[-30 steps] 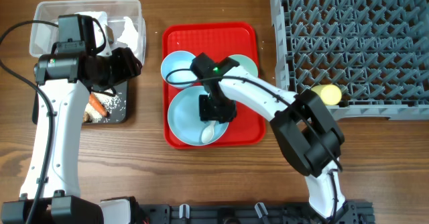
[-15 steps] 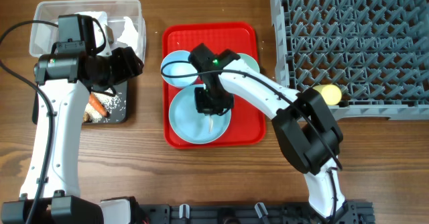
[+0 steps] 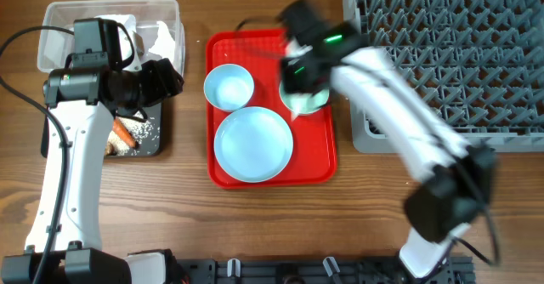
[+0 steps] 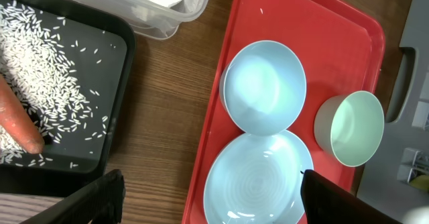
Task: Sort waste into correct bins and load items into the dishwasher rack
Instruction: 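Carry the spoon right and drop it into the dish rack, then reach the right gripper to the green bowl and grasp its rim, then carry the green bowl right and set it upright in the rack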
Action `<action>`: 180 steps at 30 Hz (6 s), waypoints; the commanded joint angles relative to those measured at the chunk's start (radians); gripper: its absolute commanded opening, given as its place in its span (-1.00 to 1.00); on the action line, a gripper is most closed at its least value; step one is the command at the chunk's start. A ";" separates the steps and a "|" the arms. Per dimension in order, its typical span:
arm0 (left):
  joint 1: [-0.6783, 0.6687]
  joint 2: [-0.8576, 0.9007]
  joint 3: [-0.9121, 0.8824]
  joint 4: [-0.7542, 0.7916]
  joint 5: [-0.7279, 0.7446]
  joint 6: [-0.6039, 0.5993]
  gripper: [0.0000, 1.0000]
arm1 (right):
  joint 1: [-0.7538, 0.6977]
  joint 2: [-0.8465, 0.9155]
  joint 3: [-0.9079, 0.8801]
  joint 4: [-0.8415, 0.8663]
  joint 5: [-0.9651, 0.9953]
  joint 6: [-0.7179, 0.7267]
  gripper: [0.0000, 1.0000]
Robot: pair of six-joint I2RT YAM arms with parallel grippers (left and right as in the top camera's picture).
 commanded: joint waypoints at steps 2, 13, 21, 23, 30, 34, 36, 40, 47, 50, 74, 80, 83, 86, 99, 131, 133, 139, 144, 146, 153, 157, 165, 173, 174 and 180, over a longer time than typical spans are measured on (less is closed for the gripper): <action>-0.003 0.006 0.007 0.000 -0.005 -0.005 0.68 | -0.179 -0.052 0.017 0.006 0.143 -0.360 -0.92; -0.045 0.016 -0.005 0.001 -0.006 -0.005 0.68 | -0.347 -0.005 -0.095 0.117 0.060 -0.539 -0.91; -0.046 0.037 -0.005 0.000 -0.006 -0.005 0.68 | -0.347 0.015 -0.138 0.149 0.060 -0.531 0.00; -0.046 0.039 -0.005 0.000 -0.006 -0.005 0.68 | -0.347 0.016 -0.141 0.152 0.061 -0.510 0.18; -0.046 0.039 -0.005 0.000 -0.006 -0.005 0.70 | -0.347 0.013 -0.139 0.150 0.038 -0.432 0.28; -0.046 0.039 -0.005 0.000 -0.006 -0.005 0.70 | -0.346 -0.013 -0.136 0.106 -0.115 -0.377 0.19; -0.046 0.039 -0.005 0.000 -0.006 -0.005 0.70 | -0.345 -0.032 -0.136 0.093 -0.172 -0.352 0.16; -0.046 0.039 -0.005 0.003 -0.006 -0.005 0.71 | -0.311 -0.055 -0.136 0.090 -0.271 -0.312 0.10; -0.046 0.039 -0.005 0.013 -0.006 -0.009 0.76 | -0.166 -0.010 -0.162 0.130 -0.136 -0.076 0.09; -0.046 0.039 -0.005 0.015 -0.006 -0.009 0.80 | -0.120 0.023 -0.187 0.131 -0.078 0.014 0.09; -0.046 0.039 -0.005 0.010 -0.006 -0.009 0.99 | -0.088 0.223 -0.245 0.169 0.006 0.089 -0.29; -0.046 0.039 -0.005 0.010 -0.006 -0.009 1.00 | -0.088 0.224 -0.245 0.191 0.028 0.075 -0.91; -0.046 0.039 -0.005 0.010 -0.006 -0.009 1.00 | -0.089 0.223 -0.244 0.195 0.027 0.061 -0.91; -0.046 0.039 -0.005 0.010 -0.006 -0.009 1.00 | -0.090 0.216 -0.231 0.193 0.027 0.044 -0.91; -0.046 0.039 -0.005 0.011 -0.006 -0.009 1.00 | -0.188 -0.077 -0.089 0.224 0.286 -0.042 -0.91; -0.046 0.039 -0.005 0.011 -0.006 -0.009 1.00 | -0.324 0.277 -0.101 1.217 0.912 -1.348 -0.91; -0.046 0.039 -0.005 0.011 -0.006 -0.009 1.00 | -0.324 0.281 -0.102 1.213 0.909 -1.342 -0.91; -0.046 0.039 -0.005 0.011 -0.006 -0.009 1.00 | -0.314 0.283 -0.102 1.169 0.887 -1.308 -0.91; -0.046 0.039 -0.005 0.011 -0.006 -0.009 1.00 | -0.306 0.285 -0.102 1.045 0.808 -1.242 -0.91; -0.046 0.039 -0.005 0.011 -0.006 -0.009 1.00 | -0.307 0.285 -0.102 1.049 0.807 -1.217 -0.91; -0.046 0.039 -0.005 0.011 -0.006 -0.009 1.00 | -0.306 0.285 -0.102 1.054 0.803 -1.217 -0.91; -0.046 0.039 -0.005 0.011 -0.006 -0.009 1.00 | -0.303 0.285 -0.102 0.997 0.754 -1.218 -0.86; -0.046 0.039 -0.005 0.011 -0.006 -0.009 1.00 | -0.261 0.285 -0.101 0.911 0.702 -1.210 0.04; -0.046 0.039 -0.005 0.011 -0.006 -0.009 1.00 | -0.216 0.285 -0.101 0.887 0.708 -1.192 0.41; -0.046 0.039 -0.005 0.011 -0.006 -0.009 1.00 | -0.211 0.284 -0.101 0.883 0.710 -1.183 0.42; -0.046 0.039 -0.005 0.011 -0.006 -0.009 1.00 | -0.188 0.284 -0.101 0.823 0.710 -1.113 0.49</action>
